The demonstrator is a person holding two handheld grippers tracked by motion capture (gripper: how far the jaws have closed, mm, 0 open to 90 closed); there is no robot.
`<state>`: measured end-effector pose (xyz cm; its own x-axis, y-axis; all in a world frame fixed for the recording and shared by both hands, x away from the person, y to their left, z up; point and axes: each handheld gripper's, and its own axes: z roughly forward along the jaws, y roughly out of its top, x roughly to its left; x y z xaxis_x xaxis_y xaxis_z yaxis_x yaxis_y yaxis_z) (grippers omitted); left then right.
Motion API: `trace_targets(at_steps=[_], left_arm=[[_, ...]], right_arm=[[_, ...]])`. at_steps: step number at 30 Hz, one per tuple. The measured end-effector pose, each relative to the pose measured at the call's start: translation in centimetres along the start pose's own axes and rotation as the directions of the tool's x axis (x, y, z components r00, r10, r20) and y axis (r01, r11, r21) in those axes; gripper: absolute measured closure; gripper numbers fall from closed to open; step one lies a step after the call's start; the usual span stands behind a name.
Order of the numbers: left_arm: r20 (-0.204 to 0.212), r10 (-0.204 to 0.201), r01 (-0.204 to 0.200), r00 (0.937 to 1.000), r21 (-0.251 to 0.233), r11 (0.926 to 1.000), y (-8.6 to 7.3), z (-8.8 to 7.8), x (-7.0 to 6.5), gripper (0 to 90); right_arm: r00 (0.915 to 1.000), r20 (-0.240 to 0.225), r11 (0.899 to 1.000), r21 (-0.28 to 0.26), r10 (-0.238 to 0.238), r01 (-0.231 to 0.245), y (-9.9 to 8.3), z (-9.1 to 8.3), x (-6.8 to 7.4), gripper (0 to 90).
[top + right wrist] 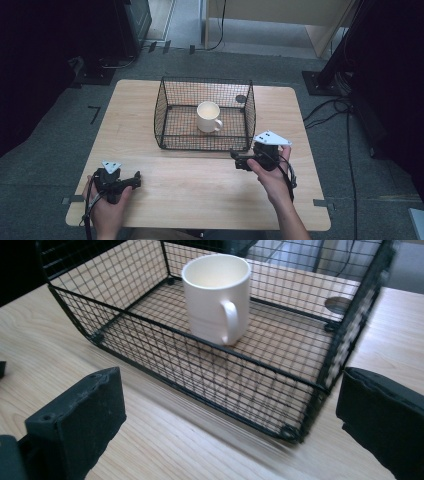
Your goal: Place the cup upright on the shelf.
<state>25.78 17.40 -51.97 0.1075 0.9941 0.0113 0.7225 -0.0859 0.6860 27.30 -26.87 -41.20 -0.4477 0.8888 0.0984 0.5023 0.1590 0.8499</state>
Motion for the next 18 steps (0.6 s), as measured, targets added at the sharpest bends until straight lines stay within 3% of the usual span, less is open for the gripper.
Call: trace_targets(at_steps=[18], left_arm=[[0.000, 0.000, 0.000, 1.0000, 0.000, 1.0000, 0.0, 0.0, 0.0, 0.1]], right_arm=[[0.9940, 0.089, 0.997, 0.029, 0.063, -0.066, -4.3, -1.8, -3.8, 0.0]])
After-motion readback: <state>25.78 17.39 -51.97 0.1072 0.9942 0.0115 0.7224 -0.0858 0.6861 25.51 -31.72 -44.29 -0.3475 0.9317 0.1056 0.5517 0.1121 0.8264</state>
